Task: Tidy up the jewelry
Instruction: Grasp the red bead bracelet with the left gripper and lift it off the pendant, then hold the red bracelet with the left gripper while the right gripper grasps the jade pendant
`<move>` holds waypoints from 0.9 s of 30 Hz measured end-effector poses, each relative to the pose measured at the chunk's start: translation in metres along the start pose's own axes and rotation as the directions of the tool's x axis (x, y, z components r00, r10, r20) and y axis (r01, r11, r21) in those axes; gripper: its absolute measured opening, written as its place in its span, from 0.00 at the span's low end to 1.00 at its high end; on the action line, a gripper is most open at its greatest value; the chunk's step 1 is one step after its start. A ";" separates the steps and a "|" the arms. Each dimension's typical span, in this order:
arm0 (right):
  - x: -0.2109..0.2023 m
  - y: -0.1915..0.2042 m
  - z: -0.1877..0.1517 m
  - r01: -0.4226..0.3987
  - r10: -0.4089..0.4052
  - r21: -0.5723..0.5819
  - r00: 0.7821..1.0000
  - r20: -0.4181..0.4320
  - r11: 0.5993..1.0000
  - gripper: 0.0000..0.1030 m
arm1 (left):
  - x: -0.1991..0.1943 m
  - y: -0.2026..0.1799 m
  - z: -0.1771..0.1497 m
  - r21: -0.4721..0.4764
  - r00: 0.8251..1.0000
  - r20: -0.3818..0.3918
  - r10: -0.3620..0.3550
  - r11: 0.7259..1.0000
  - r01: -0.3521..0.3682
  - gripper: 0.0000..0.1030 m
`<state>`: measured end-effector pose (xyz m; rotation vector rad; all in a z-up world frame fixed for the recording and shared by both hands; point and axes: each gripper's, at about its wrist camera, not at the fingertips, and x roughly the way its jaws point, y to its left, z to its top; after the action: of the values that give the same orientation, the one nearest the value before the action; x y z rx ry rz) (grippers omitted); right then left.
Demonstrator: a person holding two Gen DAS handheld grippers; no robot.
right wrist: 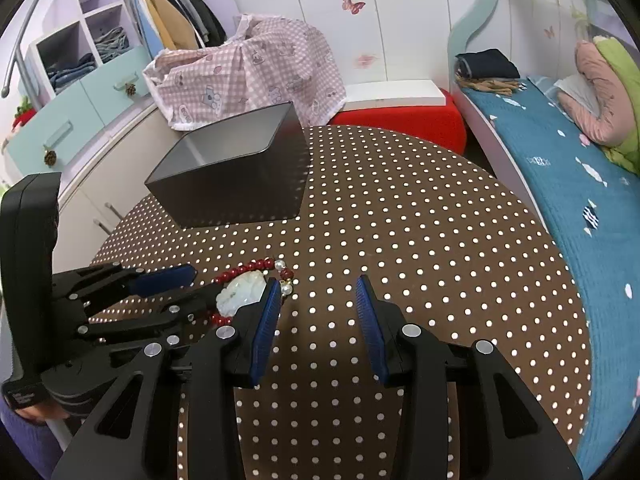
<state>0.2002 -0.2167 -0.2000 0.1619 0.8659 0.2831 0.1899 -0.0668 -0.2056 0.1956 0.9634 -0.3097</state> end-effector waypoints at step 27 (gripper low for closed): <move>0.013 0.031 -0.012 -0.019 0.018 -0.033 0.999 -0.040 0.999 0.47 | -0.077 0.048 0.028 -0.145 0.954 0.213 -0.211 0.959 0.244 0.06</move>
<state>0.1936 -0.1830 -0.2089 0.1338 0.8985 0.3186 0.1870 -0.0171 -0.1247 -0.1027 0.8126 -0.4490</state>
